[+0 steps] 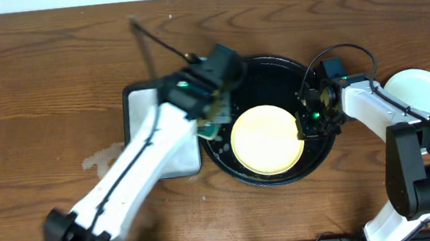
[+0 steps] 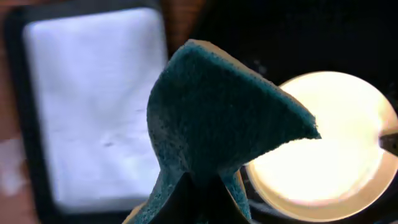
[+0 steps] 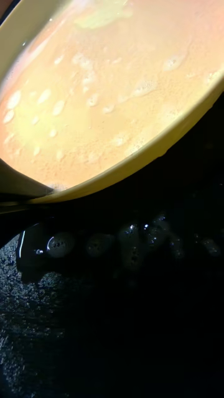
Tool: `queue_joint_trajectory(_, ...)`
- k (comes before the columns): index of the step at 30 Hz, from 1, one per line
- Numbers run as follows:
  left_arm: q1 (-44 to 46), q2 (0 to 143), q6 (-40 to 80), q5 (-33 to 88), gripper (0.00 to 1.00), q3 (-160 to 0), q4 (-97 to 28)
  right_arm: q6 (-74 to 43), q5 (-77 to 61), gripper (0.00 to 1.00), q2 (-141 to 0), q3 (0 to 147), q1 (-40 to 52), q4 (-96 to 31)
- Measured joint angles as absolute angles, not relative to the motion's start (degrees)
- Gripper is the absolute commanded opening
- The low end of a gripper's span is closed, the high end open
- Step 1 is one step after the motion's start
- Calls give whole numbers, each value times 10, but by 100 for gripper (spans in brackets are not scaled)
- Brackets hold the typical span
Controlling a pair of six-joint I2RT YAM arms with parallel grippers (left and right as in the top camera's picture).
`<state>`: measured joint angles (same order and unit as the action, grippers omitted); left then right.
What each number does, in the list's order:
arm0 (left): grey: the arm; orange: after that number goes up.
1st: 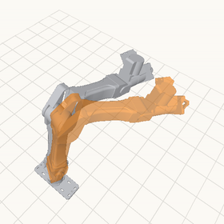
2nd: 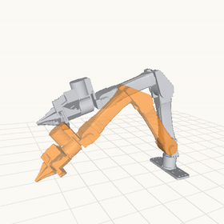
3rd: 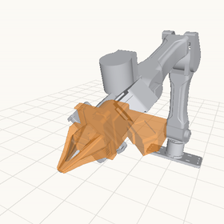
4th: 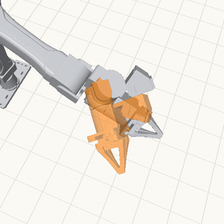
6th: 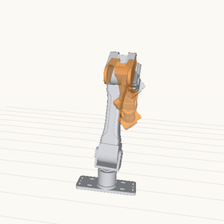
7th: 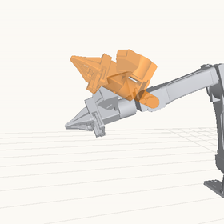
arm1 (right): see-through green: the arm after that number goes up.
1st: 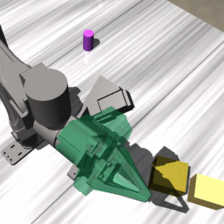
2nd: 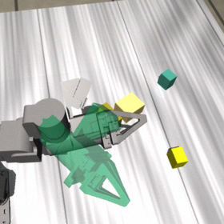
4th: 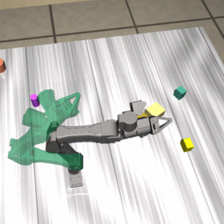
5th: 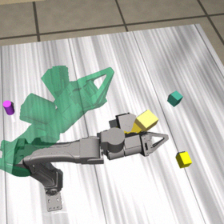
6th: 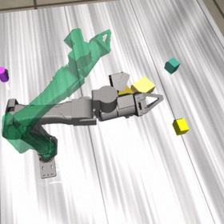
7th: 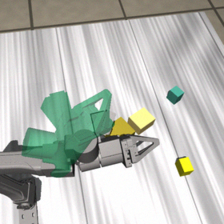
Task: Clean dirty plates on tray and stack at the side
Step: 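Return the sponge to the basin with left gripper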
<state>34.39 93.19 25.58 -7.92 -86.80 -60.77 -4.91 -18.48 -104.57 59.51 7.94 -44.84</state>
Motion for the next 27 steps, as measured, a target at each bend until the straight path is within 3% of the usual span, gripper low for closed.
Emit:
queue_joint_trajectory(7, 209, 919, 237, -81, 8, -835, -607, -59, -151, 1, -1018, 591, 85, -451)
queue_joint_trajectory(14, 120, 936, 207, -12, 15, -747, -560, -81, -4, 1, -882, 590, 171, -471)
queue_joint_trajectory(27, 94, 892, 192, 46, 40, -741, -584, -75, 299, 1, -730, 590, 343, -477)
